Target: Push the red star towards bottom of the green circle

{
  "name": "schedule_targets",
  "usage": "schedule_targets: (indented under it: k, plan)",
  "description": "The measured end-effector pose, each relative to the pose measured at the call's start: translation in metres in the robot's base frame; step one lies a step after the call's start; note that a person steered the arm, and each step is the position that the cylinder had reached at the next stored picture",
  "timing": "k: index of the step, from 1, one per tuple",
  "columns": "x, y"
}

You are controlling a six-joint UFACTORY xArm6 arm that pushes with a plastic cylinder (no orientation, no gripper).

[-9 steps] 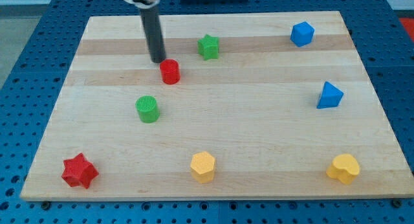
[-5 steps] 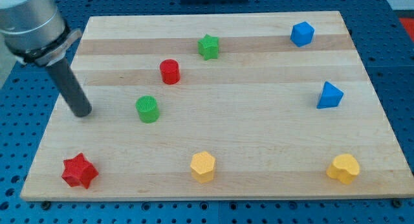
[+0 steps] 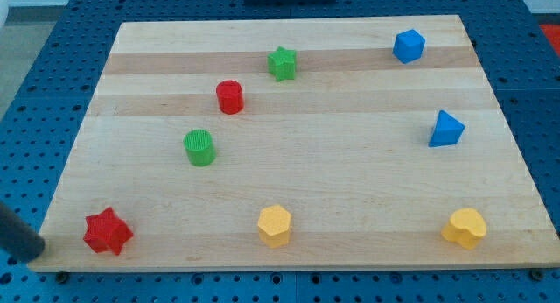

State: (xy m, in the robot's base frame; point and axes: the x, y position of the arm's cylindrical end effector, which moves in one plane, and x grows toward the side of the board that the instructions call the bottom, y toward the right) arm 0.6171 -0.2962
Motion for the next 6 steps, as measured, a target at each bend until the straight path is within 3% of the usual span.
schedule_targets:
  k: [2, 3, 6]
  plan:
    - [-0.001, 0.012]
    - [-0.026, 0.052]
    - [-0.027, 0.129]
